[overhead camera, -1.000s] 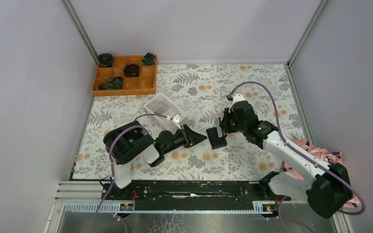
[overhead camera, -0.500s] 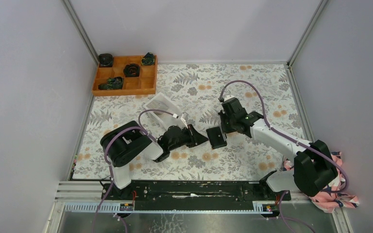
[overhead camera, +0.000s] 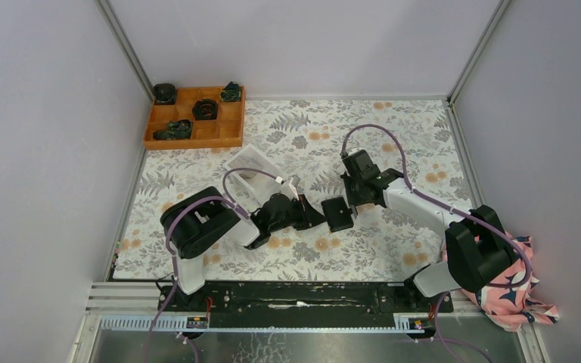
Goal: Put the credit cards into the card holder
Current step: Open the card holder at the center of the board.
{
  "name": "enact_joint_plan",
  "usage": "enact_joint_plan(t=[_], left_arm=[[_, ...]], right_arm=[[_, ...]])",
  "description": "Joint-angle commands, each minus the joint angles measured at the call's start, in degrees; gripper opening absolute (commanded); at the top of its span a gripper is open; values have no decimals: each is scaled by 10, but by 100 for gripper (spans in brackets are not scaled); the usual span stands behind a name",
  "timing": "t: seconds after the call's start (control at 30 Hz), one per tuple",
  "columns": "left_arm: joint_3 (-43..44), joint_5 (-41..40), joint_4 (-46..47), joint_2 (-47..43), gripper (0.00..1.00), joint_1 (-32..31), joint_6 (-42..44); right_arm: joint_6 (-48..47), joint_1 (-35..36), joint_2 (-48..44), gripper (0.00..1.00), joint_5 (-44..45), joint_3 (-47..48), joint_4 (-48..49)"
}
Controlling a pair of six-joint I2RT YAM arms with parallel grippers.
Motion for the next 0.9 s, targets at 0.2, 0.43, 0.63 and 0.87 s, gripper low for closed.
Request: enact_joint_plan(t=[0.2,0.43,0.63,0.87], left_arm=[[23,-10,-35,15,19,-3,24],[27,-10,-44,21,19,-3,25],[27,-11,-49,21,19,-3,27],[28,-13,-52,23,19,-3,28]], right_arm=[[4,-37,11,0,-55,8,28],[22,-67,18,0,-115,-10,55],[26,-76,19,0,-120,-27,68],[29,-79,20,0,-124,-34,72]])
